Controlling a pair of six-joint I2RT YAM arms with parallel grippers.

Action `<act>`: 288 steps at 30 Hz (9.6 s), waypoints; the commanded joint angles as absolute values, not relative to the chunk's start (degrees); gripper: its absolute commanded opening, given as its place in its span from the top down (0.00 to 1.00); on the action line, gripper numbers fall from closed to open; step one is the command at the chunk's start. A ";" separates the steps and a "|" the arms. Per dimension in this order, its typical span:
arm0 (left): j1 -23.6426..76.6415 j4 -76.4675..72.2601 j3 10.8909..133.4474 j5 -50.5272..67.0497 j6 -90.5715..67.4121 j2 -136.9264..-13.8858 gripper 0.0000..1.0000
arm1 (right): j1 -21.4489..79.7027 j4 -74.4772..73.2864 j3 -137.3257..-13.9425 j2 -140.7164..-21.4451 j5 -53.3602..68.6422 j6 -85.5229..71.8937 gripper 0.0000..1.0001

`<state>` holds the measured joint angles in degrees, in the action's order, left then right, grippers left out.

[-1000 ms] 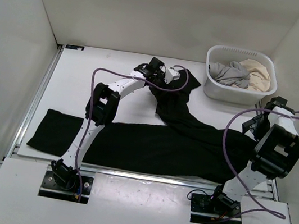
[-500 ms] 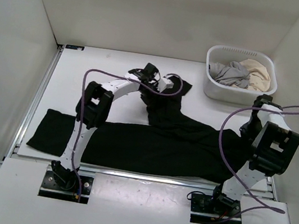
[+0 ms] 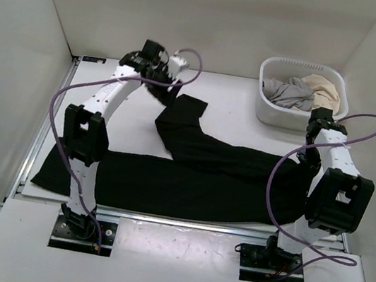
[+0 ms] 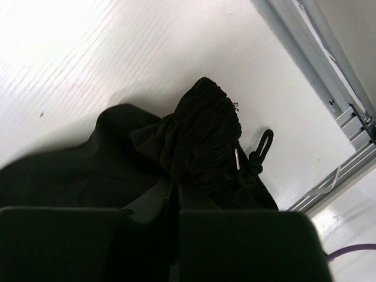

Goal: Fold and stack the trousers
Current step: Flatten the trousers out

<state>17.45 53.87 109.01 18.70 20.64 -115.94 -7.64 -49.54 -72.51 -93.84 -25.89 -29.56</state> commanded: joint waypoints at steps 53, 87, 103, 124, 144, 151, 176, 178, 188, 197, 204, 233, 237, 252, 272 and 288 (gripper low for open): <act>-5.80 53.70 86.56 7.21 15.91 -104.85 0.83 | -9.76 -42.28 -59.59 -80.07 -20.75 -32.34 1.00; -10.71 57.66 88.50 3.44 19.68 -102.66 0.38 | -18.02 -40.08 -53.88 -87.36 -9.76 -30.41 0.10; -16.08 54.06 69.62 6.15 31.80 -90.89 0.31 | -18.54 -39.55 -54.93 -87.89 -10.81 -29.27 0.35; -14.33 46.85 75.40 7.82 27.95 -105.82 0.86 | -18.54 -39.11 -53.17 -84.99 -10.90 -28.74 0.89; -14.41 54.05 82.26 10.00 24.18 -108.80 0.15 | -18.54 -57.92 -60.12 -67.24 -12.83 -29.44 1.00; -14.33 51.42 89.47 13.20 19.25 -118.11 0.04 | -18.54 -56.07 -56.95 -65.21 -11.07 -29.97 1.00; -10.55 60.64 101.93 14.17 19.79 -110.54 0.86 | -18.54 -55.38 -59.33 -65.90 -12.66 -28.83 1.00; -10.55 62.83 111.81 13.62 17.85 -121.74 0.86 | -18.54 -52.06 -60.55 -68.02 -12.04 -29.52 1.00; -10.63 61.10 133.16 12.30 13.02 -141.52 0.28 | -19.07 -48.43 -72.33 -86.22 -8.36 -30.76 1.00; -13.89 52.65 114.65 11.27 14.23 -125.43 0.00 | -19.07 -47.72 -71.72 -84.73 -8.35 -30.23 1.00; -13.89 52.65 105.83 10.45 15.82 -127.61 0.06 | -19.07 -47.11 -71.72 -85.25 -6.59 -30.23 1.00; -21.18 52.91 84.35 1.05 28.40 -112.94 0.31 | -19.07 -49.58 -61.62 -80.07 -6.95 -29.18 1.00; -22.41 52.91 94.02 3.68 24.79 -114.34 0.20 | -19.07 -48.25 -60.39 -80.60 -4.49 -29.18 1.00; -19.60 60.56 111.53 12.93 17.06 -131.83 0.06 | -18.02 -47.02 -59.77 -82.26 -6.06 -28.65 1.00; -19.07 55.99 106.01 14.94 17.75 -116.56 0.86 | -19.51 -49.39 -56.77 -73.31 -8.69 -25.31 0.20; -21.62 61.35 102.13 19.68 19.51 -106.35 0.86 | -24.26 -46.76 -66.70 -91.82 -5.80 -28.83 0.08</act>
